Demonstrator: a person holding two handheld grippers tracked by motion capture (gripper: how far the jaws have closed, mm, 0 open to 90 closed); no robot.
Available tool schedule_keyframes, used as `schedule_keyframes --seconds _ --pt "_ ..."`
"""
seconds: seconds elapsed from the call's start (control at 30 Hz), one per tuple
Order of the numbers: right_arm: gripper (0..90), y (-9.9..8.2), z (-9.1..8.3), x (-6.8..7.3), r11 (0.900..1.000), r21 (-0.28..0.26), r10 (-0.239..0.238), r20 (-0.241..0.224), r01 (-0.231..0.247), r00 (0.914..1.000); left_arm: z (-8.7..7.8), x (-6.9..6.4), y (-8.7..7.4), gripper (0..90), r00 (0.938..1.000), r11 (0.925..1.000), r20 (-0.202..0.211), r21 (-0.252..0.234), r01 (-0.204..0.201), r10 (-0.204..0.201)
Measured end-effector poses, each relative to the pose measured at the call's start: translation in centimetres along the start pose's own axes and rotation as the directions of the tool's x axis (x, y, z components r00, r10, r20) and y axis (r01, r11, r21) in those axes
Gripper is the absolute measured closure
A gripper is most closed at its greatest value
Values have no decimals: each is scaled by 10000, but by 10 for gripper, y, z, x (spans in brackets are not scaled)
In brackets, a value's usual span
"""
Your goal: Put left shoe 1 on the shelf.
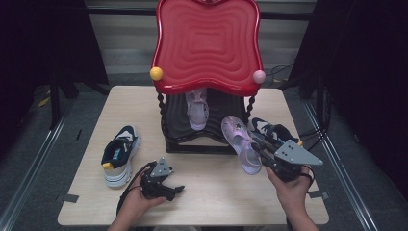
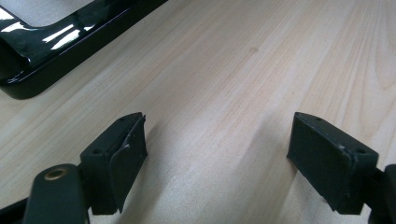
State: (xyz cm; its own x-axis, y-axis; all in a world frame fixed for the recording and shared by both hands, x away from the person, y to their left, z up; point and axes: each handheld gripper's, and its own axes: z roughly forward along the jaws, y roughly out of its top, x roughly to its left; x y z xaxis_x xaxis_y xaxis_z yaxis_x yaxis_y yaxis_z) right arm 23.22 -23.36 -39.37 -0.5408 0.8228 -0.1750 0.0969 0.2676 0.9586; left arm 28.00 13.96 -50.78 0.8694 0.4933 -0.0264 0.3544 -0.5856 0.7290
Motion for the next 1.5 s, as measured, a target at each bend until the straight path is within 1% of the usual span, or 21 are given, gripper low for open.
schedule_keyframes --seconds 0.07,0.17,0.2,0.23,0.3,0.37,0.43,0.47,0.5,0.63,0.73,0.77,0.87,0.9,0.97,1.0,1.13,1.27,1.3,1.37,1.5 --pt "849 2 2 1 10000 -79 -30 133 31 9999 0 0 0 186 10000 10000 1 0 -3 3" --pt "849 5 7 5 9998 -193 -41 215 45 9998 0 0 0 186 10000 10000 3 -8 -6 6" --pt "848 7 9 6 9999 -146 -56 201 59 9998 0 0 0 187 10000 10000 3 -7 -8 8" --pt "848 8 11 8 9997 -182 -128 278 133 9995 1 -1 0 187 9999 9999 0 -94 104 -104" --pt "848 11 15 11 9995 -204 -246 393 254 9989 0 0 0 186 10000 10000 3 -25 17 -17" --pt "848 14 18 13 9991 -211 -345 509 356 9981 1 -1 0 186 9999 9999 0 -99 117 -117" --pt "848 16 21 15 9993 -199 -314 626 327 9975 1 -1 0 186 9999 9999 30 -100 113 -113" --pt "848 17 23 15 9992 -199 -319 700 334 9970 0 0 0 186 10000 10000 33 -25 18 -18" --pt "848 17 24 15 9991 -213 -343 724 359 9968 1 -1 0 186 9999 9999 33 -91 113 -112" --pt "848 19 29 15 9995 -221 -194 988 217 9949 1 -1 0 186 9999 9999 25 -98 108 -108" --pt "848 18 33 14 9995 -307 -93 1037 125 9946 1 -1 0 186 9999 9999 25 -95 103 -103" --pt "848 18 34 14 9995 -292 -67 1069 99 9942 0 0 0 186 10000 10000 31 -23 14 -14" --pt "848 19 37 14 9996 -266 -103 1192 135 9928 0 0 0 186 10000 10000 38 5 -20 20" --pt "848 19 39 14 9995 -275 -134 1275 171 9917 1 -1 0 185 10000 9999 29 -90 94 -94" --pt "848 20 40 14 9993 -359 -69 1451 123 9894 1 -1 0 185 10000 9999 27 -96 96 -96" --pt "848 21 41 14 9994 -338 -34 1401 82 9901 1 -1 0 185 10000 9999 24 -97 96 -96" --pt "848 25 45 17 9991 -388 -116 1664 183 9860 1 -1 0 185 9999 9999 23 -99 100 -100" --pt "848 27 52 18 9993 -344 -49 1852 114 9827 1 -1 0 185 9999 9999 24 -100 101 -101" --pt "848 28 53 18 9992 -369 -47 1980 122 9802 1 -1 0 185 9999 9999 22 -100 101 -101" --pt "848 29 56 19 9992 -396 10 2024 72 9793 1 -1 0 185 9999 9999 23 -98 101 -101" --pt "848 32 61 22 9990 -343 -194 2253 278 9741 1 -1 0 185 9999 9999 26 -99 100 -100"
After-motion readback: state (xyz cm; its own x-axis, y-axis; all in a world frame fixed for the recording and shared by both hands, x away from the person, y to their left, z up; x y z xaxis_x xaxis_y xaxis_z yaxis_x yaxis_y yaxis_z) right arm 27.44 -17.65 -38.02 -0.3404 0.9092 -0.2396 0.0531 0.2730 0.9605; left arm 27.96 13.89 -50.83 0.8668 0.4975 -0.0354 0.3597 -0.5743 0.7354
